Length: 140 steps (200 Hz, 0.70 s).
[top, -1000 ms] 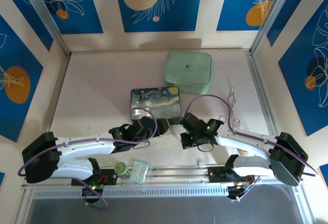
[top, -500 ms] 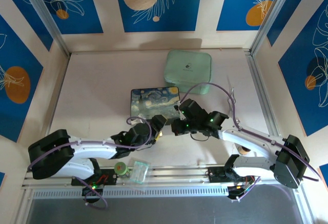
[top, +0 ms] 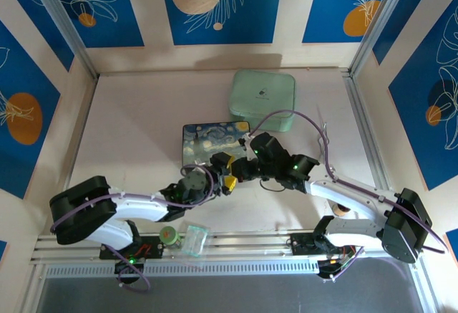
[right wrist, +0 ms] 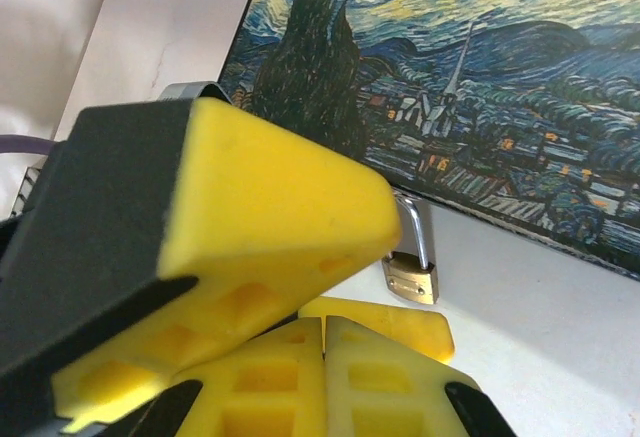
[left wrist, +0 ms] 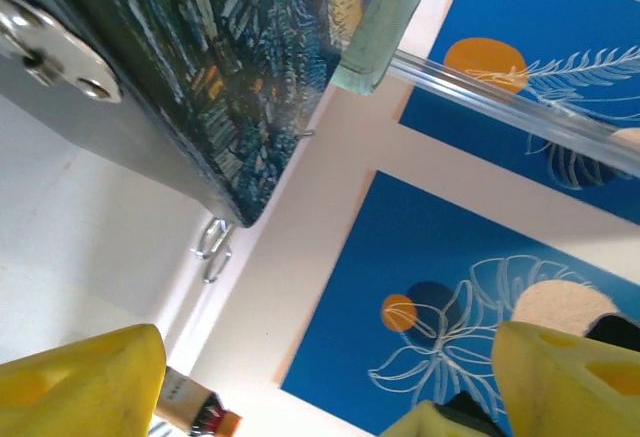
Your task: Unlock a padlock with a key
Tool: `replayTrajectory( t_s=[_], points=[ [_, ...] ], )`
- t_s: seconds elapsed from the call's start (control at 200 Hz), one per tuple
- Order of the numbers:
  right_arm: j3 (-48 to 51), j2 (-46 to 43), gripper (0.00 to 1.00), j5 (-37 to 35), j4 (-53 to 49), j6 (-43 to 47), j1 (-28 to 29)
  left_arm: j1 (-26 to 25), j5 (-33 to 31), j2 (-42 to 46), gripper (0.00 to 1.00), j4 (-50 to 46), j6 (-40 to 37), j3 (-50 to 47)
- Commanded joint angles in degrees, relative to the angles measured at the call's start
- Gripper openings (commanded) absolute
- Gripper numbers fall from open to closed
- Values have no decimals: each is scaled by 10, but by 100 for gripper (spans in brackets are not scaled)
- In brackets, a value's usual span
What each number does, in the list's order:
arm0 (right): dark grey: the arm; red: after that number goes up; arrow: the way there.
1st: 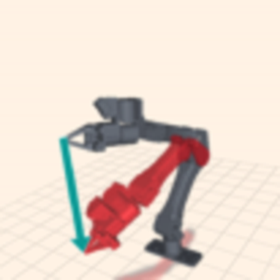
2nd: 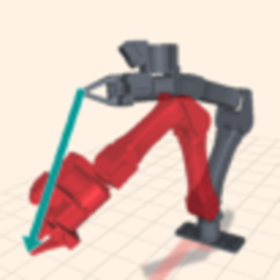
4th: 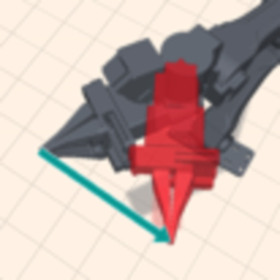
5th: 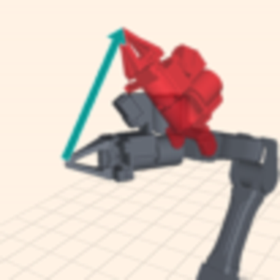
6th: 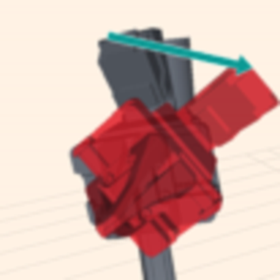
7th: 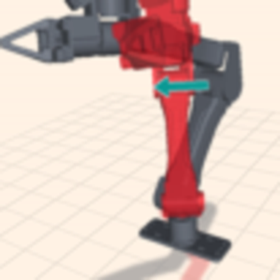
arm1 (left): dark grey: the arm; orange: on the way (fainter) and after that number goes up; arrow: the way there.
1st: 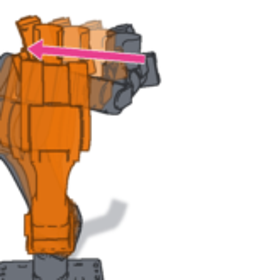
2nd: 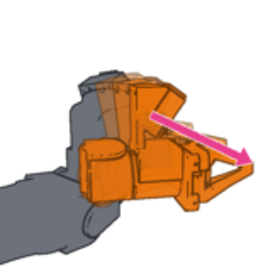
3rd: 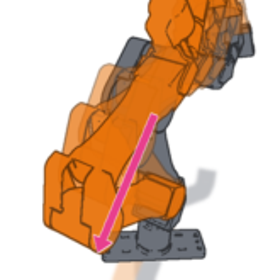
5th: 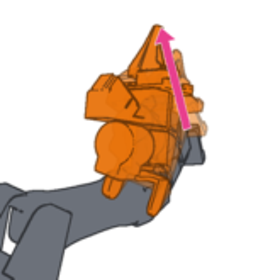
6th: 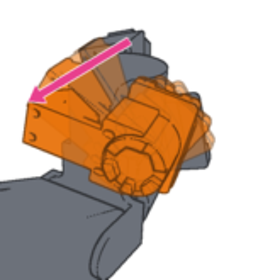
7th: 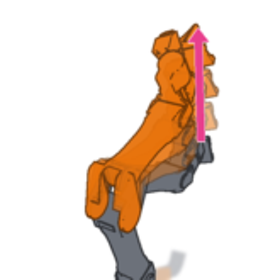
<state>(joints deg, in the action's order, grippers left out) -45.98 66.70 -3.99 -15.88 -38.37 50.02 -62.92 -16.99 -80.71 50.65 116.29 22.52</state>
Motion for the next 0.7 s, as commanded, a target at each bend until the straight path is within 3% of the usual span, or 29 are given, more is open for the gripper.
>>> replayTrajectory(
  t_s=[0.0,0.34,0.695],
  points=[
    [1,-2,0,28,43,-3,8,-5,-7,2,75,27,12,-12],
    [14,-19,0,29,40,-7,0,-4,8,1,40,-22,13,-1],
    [22,-35,0,25,36,-7,-7,-4,7,9,18,-66,8,-3]
  ],
)
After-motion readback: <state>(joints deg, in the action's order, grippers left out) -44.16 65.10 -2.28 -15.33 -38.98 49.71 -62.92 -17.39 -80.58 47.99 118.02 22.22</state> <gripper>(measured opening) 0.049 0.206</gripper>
